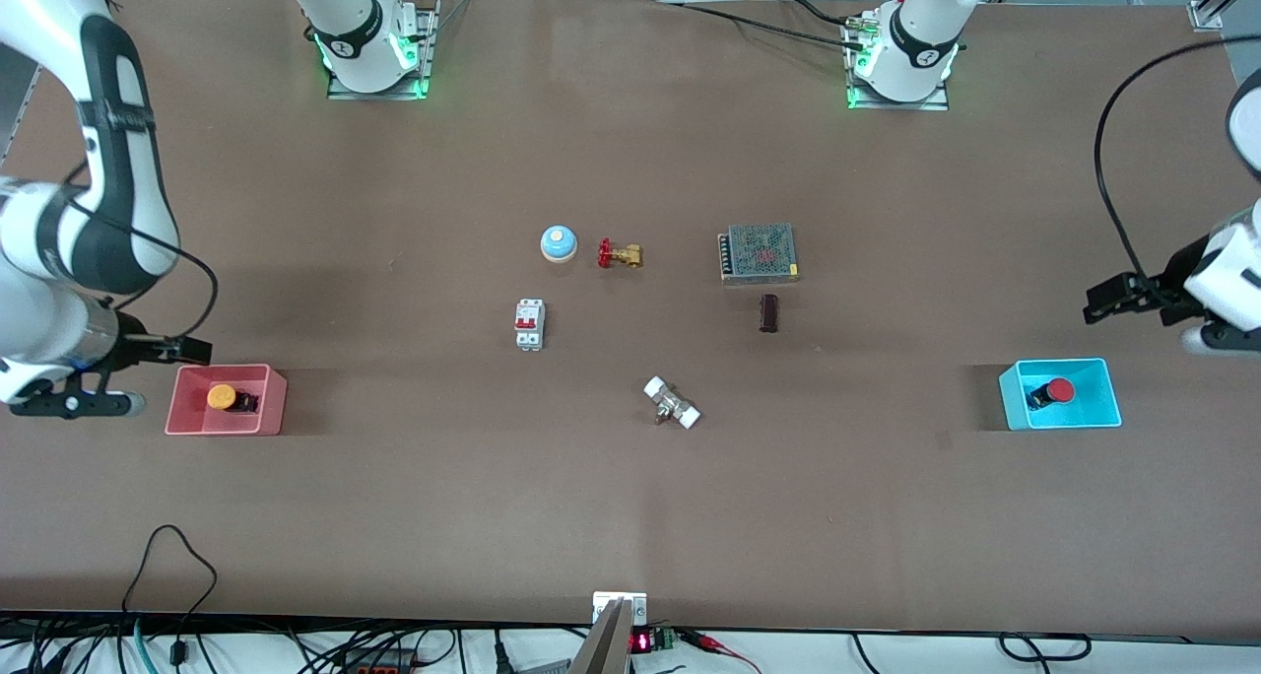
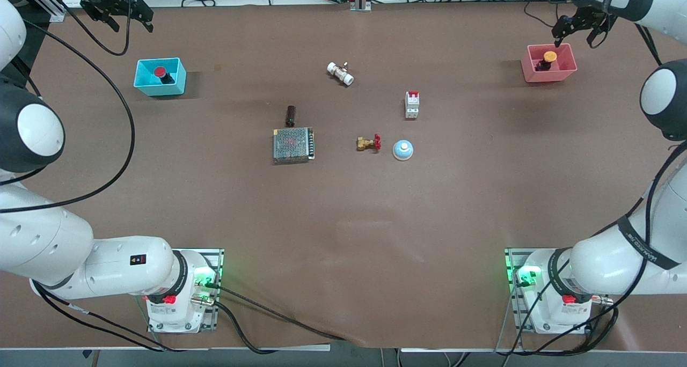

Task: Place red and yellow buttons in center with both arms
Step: 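Grasp the yellow button with the right gripper while the left gripper grasps the red button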

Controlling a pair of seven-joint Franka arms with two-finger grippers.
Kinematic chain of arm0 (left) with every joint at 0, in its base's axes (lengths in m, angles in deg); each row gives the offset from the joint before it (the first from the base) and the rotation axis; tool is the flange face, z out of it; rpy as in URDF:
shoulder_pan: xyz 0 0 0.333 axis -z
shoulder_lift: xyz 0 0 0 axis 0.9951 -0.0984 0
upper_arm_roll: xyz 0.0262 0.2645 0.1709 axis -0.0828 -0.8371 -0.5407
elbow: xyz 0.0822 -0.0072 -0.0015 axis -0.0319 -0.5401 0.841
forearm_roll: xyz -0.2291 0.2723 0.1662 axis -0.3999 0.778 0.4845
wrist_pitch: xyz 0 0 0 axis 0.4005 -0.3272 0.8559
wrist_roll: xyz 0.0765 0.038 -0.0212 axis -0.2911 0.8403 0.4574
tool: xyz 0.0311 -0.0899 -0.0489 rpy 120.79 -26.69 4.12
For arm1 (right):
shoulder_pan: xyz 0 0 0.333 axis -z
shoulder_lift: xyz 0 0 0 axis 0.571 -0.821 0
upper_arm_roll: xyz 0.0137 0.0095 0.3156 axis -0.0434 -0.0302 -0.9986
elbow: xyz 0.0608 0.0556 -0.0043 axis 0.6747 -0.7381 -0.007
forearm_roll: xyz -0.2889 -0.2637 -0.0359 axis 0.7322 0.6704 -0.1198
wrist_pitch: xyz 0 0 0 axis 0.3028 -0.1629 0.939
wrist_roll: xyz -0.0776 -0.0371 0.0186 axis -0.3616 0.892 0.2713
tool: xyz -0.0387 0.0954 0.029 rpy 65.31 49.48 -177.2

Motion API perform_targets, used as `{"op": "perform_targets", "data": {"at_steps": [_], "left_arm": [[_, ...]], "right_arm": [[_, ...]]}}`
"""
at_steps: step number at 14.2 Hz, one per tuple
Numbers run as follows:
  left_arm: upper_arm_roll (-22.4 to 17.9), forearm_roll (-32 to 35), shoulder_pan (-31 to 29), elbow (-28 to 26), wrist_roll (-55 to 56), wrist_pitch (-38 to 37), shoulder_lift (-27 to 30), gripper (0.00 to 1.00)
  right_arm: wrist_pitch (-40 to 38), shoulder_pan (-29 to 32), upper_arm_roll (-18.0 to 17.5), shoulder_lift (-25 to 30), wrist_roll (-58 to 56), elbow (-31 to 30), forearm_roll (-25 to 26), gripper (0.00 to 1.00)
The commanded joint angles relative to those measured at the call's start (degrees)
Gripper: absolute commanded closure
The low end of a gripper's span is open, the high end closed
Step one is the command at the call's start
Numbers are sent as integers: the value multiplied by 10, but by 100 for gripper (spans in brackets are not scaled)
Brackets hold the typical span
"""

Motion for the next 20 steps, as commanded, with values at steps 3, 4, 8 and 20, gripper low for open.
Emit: {"op": "perform_targets", "data": {"at_steps": [3, 4, 8, 20], "left_arm": [[0, 0, -25, 18, -42, 55, -70, 0], [0, 0, -31, 18, -43, 69, -84, 0], [0, 0, -46, 17, -70, 128, -144, 0], [1, -1, -47, 9, -63, 188, -225, 11]], "right_arm": [[69, 7, -4, -61, -22, 13, 6, 0], [75, 11, -4, -67, -22, 13, 3, 0], [79, 11, -4, -80, -20, 14, -2, 0], [113, 18, -5, -110, -14, 25, -38, 0]]}}
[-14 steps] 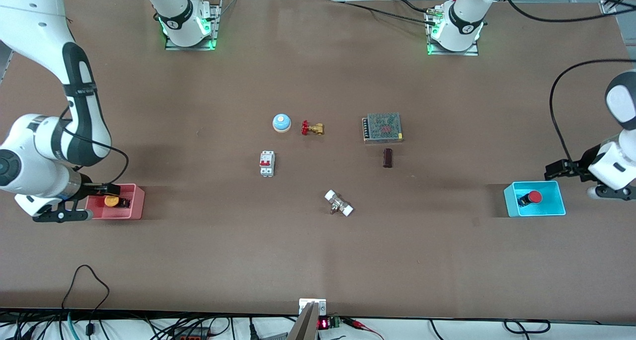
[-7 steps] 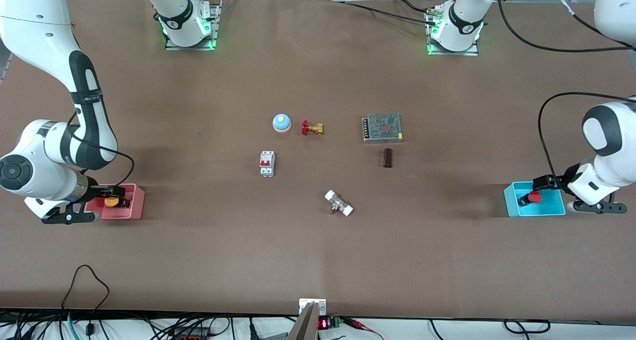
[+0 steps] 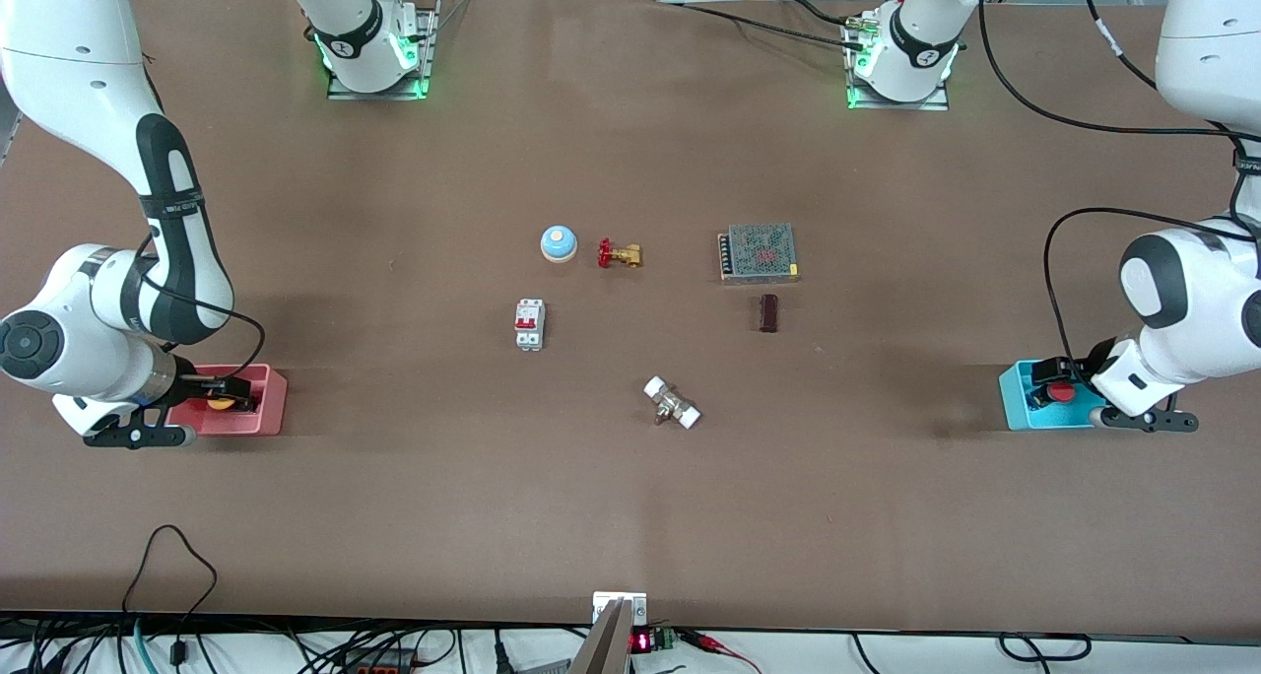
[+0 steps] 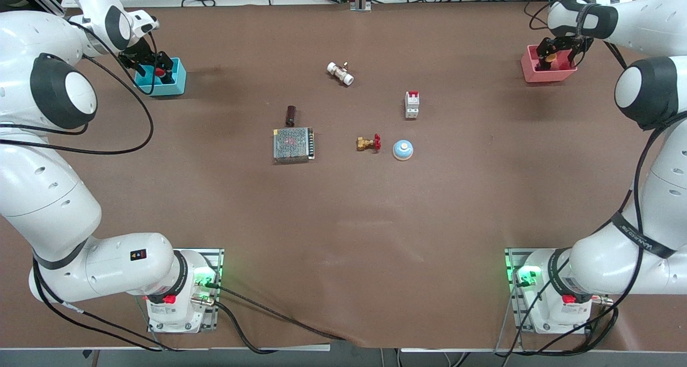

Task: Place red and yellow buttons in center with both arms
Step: 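Grasp the yellow button with the right gripper while the left gripper grasps the red button, then lift the yellow button with the right gripper while the left gripper lifts the red button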

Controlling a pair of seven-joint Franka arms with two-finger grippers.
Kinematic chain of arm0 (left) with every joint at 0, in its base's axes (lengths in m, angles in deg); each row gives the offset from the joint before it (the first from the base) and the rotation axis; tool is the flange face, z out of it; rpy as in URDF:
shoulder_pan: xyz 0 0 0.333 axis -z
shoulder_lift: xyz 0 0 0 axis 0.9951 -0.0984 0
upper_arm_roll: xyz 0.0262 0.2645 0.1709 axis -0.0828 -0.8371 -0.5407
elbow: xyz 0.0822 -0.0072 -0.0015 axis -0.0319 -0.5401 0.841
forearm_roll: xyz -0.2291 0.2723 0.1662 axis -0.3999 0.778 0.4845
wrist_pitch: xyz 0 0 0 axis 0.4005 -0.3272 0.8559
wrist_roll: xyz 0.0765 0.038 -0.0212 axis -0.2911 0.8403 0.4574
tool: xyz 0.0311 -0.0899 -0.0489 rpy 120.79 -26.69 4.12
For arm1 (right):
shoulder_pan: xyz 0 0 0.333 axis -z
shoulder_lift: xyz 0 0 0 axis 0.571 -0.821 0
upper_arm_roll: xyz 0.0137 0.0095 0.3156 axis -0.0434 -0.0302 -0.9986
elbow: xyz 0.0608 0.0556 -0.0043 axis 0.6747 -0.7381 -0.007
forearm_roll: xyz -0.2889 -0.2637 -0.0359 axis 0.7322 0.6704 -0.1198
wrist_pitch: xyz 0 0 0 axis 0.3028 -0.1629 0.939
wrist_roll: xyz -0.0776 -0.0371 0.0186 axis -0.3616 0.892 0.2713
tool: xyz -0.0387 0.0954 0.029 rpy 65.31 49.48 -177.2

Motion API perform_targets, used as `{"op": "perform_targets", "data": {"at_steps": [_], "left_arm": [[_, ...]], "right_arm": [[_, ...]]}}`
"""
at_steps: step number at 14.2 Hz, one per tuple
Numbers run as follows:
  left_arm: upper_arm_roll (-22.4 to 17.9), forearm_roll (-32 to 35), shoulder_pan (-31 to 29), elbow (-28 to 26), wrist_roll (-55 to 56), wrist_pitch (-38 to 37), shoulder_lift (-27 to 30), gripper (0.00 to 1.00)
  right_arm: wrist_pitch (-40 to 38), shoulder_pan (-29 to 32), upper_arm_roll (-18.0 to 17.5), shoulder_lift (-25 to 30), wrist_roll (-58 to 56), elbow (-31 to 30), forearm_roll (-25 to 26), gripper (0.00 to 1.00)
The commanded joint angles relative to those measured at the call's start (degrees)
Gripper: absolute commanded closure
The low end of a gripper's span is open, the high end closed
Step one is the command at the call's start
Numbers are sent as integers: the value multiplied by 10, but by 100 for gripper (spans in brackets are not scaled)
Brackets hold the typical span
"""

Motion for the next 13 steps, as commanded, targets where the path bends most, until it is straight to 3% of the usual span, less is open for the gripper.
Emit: {"op": "perform_targets", "data": {"at_steps": [1, 5, 8, 11, 13], "left_arm": [[0, -1, 2, 8, -5, 3, -5, 18], [1, -2, 3, 9, 7, 3, -5, 45], [3, -2, 3, 9, 20, 2, -2, 60], [4, -2, 3, 13, 19, -2, 5, 71], [3, -2, 0, 12, 11, -6, 20, 75]], "right_arm": [[-1, 5, -5, -9, -1, 15, -9, 0], [0, 5, -6, -13, -1, 15, -25, 0], [-1, 5, -6, -14, -1, 15, -27, 1], [0, 5, -6, -16, -1, 15, -27, 14], [0, 5, -7, -17, -3, 16, -27, 36]]}}
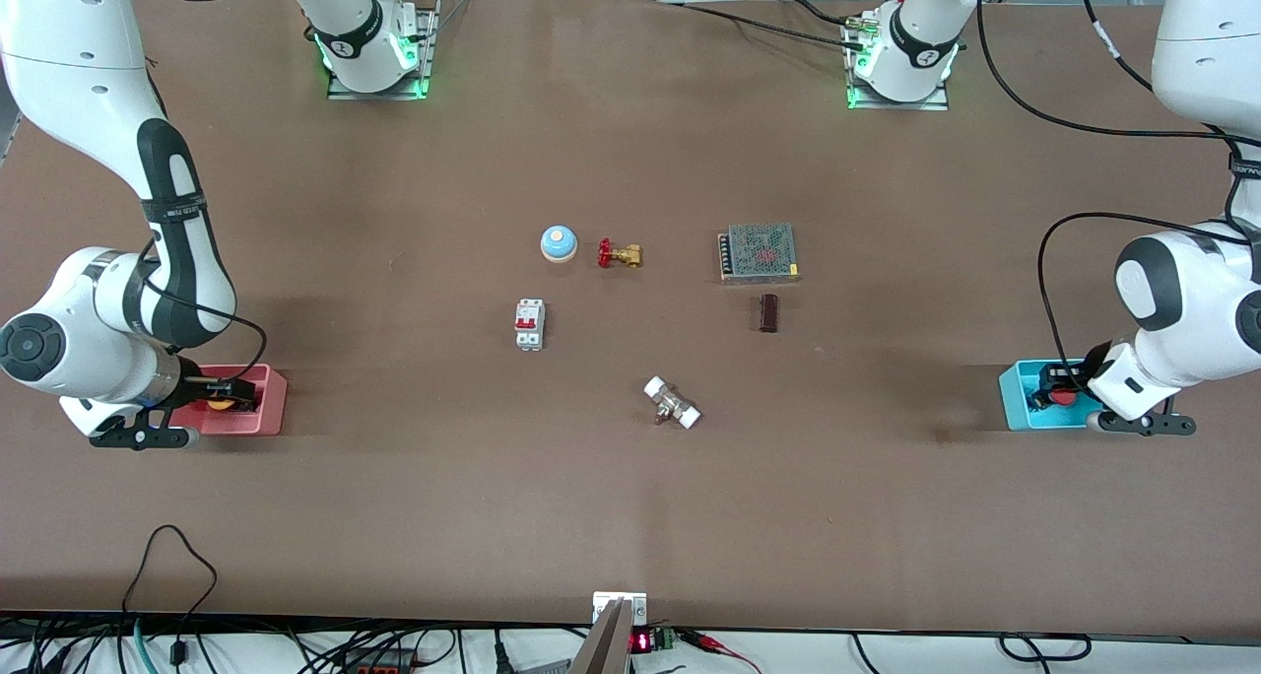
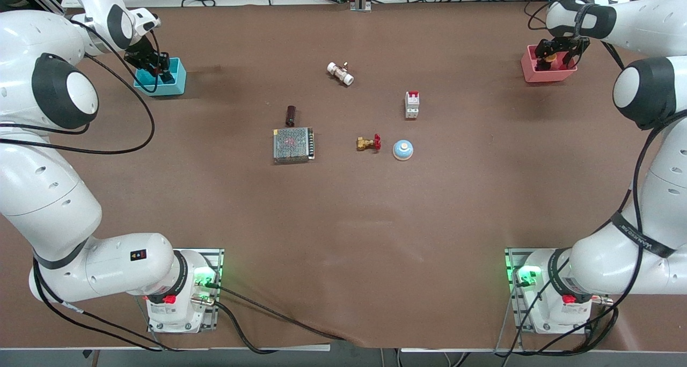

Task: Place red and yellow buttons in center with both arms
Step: 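Lift the yellow button with the right gripper while the left gripper lifts the red button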

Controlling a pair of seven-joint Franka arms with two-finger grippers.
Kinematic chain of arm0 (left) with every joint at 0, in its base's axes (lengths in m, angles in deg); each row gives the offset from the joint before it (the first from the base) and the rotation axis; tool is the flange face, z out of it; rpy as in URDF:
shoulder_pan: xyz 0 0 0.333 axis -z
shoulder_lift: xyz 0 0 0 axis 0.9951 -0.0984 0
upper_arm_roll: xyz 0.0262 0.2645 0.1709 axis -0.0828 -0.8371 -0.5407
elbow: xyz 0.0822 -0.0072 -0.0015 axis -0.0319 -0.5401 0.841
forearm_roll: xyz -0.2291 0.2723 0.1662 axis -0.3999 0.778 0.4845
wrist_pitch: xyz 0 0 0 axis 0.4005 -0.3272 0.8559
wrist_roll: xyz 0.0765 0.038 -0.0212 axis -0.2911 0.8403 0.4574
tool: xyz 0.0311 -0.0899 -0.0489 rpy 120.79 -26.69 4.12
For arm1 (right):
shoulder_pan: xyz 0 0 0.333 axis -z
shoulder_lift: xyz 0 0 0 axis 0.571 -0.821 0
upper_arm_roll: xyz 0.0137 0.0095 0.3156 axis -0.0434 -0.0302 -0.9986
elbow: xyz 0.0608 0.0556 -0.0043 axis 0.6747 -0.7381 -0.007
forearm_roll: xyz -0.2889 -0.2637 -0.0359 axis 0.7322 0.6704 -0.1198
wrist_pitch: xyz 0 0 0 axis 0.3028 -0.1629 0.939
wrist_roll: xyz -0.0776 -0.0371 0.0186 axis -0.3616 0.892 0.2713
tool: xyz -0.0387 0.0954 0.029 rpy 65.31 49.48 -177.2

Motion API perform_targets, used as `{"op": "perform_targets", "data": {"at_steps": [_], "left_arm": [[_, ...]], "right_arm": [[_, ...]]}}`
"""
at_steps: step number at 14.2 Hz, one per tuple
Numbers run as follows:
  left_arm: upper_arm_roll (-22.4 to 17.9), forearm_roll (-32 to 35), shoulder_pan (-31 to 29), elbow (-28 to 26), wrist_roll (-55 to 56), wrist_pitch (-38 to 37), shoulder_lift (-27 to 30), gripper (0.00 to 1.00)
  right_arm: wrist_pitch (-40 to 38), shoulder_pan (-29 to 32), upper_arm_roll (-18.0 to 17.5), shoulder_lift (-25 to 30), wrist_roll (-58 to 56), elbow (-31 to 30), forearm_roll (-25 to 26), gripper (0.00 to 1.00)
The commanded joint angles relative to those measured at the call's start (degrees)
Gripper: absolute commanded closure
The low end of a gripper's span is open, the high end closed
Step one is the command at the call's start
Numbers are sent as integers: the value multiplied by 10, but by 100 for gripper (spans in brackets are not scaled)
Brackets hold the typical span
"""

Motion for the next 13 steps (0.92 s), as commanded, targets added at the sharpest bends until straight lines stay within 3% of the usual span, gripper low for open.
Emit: {"op": "perform_targets", "data": {"at_steps": [1, 2, 4, 7, 10, 13], "left_arm": [[0, -1, -3, 4, -3, -9, 27, 76], [0, -1, -4, 3, -3, -14, 37, 76], [1, -1, -2, 5, -2, -34, 53, 76], [3, 0, 3, 5, -1, -58, 82, 76], [15, -1, 21, 4, 22, -100, 104, 75], [53, 0, 29, 3, 88, -123, 111, 75]], "right_arm": [[-1, 5, -5, -10, -5, 17, -8, 51], [-3, 5, -5, -12, -8, 21, -8, 70], [-6, 4, -6, -12, -14, 24, -6, 83], [-19, 3, -6, -6, -28, 40, -4, 86], [-105, -2, -6, 17, -55, 79, -3, 86], [-171, -34, -7, 58, -44, 88, -8, 86]]}}
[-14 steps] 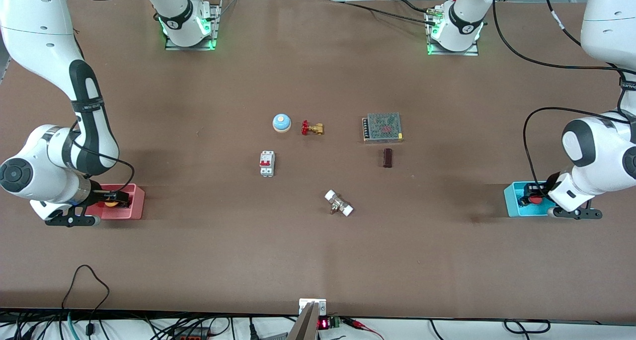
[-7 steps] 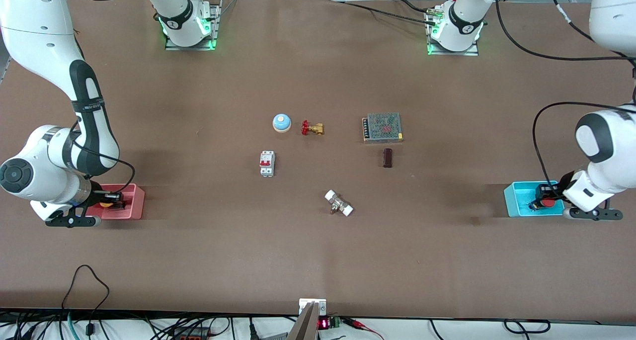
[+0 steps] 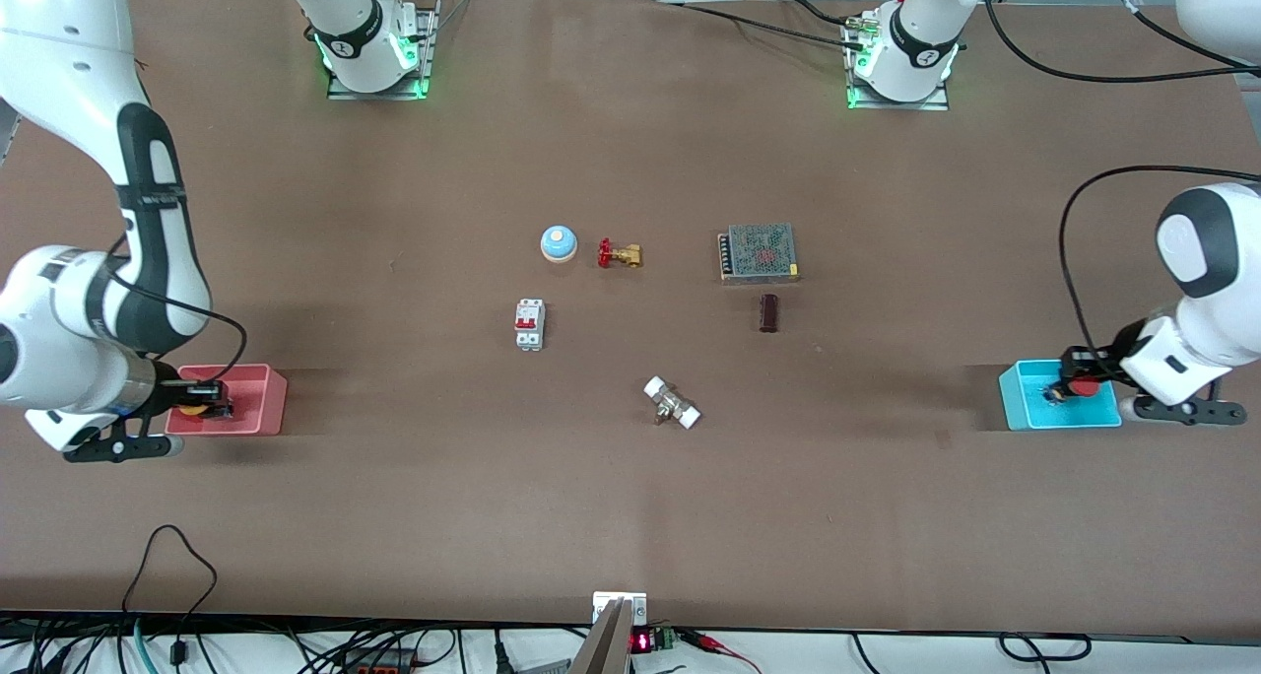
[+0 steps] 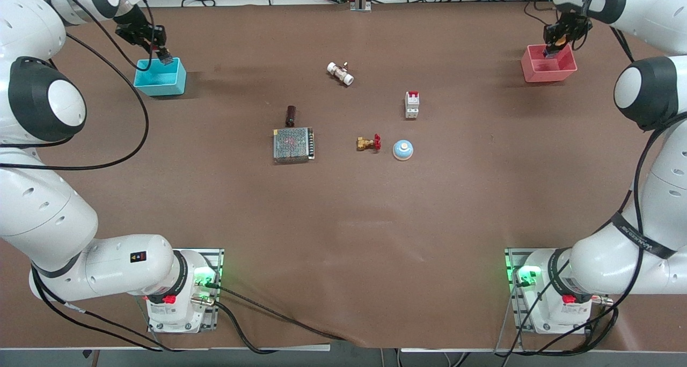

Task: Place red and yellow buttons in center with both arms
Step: 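Lift the yellow button with the right gripper while the left gripper lifts the red button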

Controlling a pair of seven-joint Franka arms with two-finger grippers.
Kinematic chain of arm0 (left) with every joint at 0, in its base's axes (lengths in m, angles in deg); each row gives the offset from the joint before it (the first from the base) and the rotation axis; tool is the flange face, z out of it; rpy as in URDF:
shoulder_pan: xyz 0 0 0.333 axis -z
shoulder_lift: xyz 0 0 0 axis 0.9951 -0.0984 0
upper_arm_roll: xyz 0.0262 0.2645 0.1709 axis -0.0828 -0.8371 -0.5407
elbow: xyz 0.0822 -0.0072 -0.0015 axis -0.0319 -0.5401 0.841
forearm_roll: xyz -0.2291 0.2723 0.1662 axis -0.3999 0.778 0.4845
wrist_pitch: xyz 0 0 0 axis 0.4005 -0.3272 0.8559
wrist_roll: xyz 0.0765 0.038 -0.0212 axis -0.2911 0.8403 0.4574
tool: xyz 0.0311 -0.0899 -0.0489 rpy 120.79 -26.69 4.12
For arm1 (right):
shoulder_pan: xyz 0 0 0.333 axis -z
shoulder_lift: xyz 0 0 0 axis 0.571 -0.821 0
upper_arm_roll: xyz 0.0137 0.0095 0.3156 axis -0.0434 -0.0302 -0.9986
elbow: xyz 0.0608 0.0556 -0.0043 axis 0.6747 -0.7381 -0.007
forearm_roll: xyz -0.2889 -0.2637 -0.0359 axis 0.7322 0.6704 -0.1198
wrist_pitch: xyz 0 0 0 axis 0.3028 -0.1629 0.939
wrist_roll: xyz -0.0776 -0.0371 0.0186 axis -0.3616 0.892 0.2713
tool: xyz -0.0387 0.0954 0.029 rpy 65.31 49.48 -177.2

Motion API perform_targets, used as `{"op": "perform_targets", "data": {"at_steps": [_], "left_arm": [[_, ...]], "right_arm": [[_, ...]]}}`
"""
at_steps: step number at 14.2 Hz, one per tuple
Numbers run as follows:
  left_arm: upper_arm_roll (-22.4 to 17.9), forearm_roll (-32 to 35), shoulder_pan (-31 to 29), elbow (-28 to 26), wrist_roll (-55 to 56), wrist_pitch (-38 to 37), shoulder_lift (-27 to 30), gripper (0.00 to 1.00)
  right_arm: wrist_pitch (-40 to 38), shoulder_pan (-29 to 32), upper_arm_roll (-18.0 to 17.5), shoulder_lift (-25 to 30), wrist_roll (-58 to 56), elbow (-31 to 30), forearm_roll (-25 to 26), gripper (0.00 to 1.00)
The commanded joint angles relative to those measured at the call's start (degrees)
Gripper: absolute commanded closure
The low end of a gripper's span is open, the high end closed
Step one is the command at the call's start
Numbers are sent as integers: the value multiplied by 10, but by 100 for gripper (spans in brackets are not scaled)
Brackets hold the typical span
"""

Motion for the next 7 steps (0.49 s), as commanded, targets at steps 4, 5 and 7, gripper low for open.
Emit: {"op": "perform_targets", "data": {"at_steps": [4, 5, 7], "left_arm": [[72, -1, 6, -11, 100, -26, 10, 74], [83, -1, 7, -11, 113, -26, 6, 74], [102, -1, 14, -15, 150, -25, -3, 74]], "right_arm": [[-99, -79, -4, 62, 86, -8, -9, 86], [-100, -101, -4, 65, 105, -13, -10, 86], [-92, -129, -4, 64, 132, -26, -17, 86]]}}
